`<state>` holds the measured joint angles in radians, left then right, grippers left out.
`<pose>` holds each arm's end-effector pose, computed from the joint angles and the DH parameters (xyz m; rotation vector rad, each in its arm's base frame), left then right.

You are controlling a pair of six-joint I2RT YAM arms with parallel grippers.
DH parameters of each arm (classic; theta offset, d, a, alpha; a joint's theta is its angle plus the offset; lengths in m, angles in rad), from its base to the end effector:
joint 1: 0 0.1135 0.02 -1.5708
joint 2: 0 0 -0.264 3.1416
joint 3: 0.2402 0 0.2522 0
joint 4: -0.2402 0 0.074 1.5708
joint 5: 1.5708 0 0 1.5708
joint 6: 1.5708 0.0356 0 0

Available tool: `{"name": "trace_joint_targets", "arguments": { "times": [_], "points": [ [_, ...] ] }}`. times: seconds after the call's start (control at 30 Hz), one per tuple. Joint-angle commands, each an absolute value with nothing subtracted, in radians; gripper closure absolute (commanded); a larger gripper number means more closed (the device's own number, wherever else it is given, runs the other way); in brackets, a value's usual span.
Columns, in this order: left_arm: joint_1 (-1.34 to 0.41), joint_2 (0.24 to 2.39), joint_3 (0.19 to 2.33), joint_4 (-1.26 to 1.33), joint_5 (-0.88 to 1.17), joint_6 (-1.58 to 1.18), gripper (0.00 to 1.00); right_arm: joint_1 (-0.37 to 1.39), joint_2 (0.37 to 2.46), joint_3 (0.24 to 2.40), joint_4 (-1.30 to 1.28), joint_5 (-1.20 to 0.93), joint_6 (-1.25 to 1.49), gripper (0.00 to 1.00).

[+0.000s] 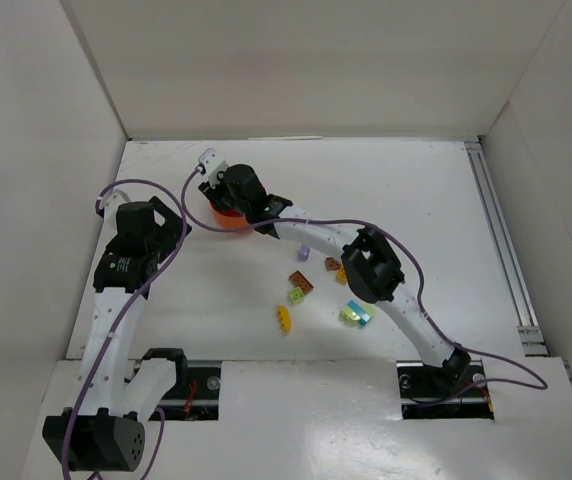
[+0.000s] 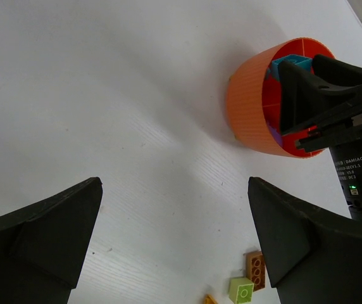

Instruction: Sort the legos into containers by color

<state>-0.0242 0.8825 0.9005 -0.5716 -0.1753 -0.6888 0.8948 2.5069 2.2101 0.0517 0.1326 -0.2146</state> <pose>0.1890 0.0016 0.3245 -0.7903 1.9716 -0.2381 0.3731 0.4576 0.2292 -0.8813 1.6022 0.3612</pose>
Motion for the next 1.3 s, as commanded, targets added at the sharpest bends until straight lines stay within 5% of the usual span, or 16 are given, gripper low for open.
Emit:
{"name": "trace_joint_targets", "arguments": {
  "times": [0.0, 0.53, 0.9, 1.1, 1.27],
  "points": [
    [-0.020, 0.877, 0.919, -0.535, -0.169, -0.684, 0.01, 0.890, 2.491, 2.250, 0.072, 0.135, -0.239, 0.49],
    [-0.020, 0.833, 0.919, -0.508, -0.101, -0.629, 0.01, 0.890, 2.231, 2.114, 0.093, 0.149, -0.258, 0.25],
    [-0.221, 0.883, 0.919, -0.384, 0.100, -0.538, 0.01, 0.675, 1.564, 1.354, 0.112, 0.172, -0.005, 0.12],
    [-0.625, 1.052, 0.983, -0.364, -0.147, -0.583, 0.01, 0.589, 1.238, 0.933, 0.059, 0.190, 0.046, 0.03],
    [-0.718, 1.283, 1.043, -0.306, -0.160, -0.580, 0.05, 0.508, 0.990, 0.752, -0.047, 0.218, 0.112, 0.00]
  ]
}}
